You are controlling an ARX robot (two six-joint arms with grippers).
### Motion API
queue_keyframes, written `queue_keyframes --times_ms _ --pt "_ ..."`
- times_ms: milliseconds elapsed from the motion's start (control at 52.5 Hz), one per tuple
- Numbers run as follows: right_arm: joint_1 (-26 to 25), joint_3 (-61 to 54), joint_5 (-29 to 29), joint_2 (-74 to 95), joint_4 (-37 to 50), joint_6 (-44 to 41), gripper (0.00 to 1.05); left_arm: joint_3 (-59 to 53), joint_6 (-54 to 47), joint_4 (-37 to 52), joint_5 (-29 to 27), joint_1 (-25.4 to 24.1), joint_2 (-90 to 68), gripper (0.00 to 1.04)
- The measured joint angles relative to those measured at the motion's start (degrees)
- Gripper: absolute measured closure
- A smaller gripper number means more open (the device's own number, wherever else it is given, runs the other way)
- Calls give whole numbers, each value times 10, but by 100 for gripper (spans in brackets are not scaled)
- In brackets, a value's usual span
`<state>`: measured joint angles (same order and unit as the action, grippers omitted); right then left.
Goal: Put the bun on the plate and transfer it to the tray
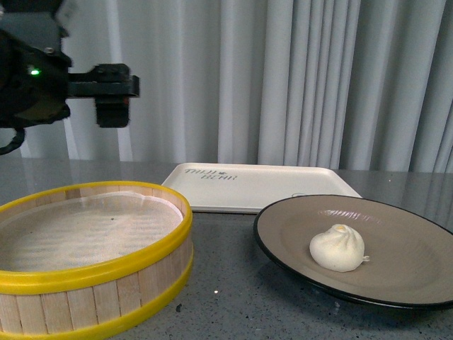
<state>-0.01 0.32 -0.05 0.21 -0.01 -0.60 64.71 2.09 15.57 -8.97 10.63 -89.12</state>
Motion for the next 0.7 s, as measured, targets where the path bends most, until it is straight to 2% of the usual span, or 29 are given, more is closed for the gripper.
queue_keyframes --times_ms 19,57,133,210,267,305,400,610,705 --pt "0 0 0 0 0 0 8 -43 -3 59 2 -5 18 34" --pt "0 0 0 0 0 0 8 -96 -7 123 4 -13 42 41" --pt "0 0 0 0 0 0 8 -170 -10 191 8 -27 78 54" --pt "0 0 0 0 0 0 8 -222 -11 222 12 -37 104 65" --pt "0 0 0 0 0 0 8 -270 -13 240 20 -41 126 75" --pt "0 0 0 0 0 0 8 -312 -15 255 29 -44 145 86" --pt "0 0 0 0 0 0 8 -365 -15 273 38 -49 176 101" --pt "0 0 0 0 0 0 8 -467 -18 295 51 -69 254 101" --pt "0 0 0 0 0 0 8 -503 -18 295 88 -95 290 101"
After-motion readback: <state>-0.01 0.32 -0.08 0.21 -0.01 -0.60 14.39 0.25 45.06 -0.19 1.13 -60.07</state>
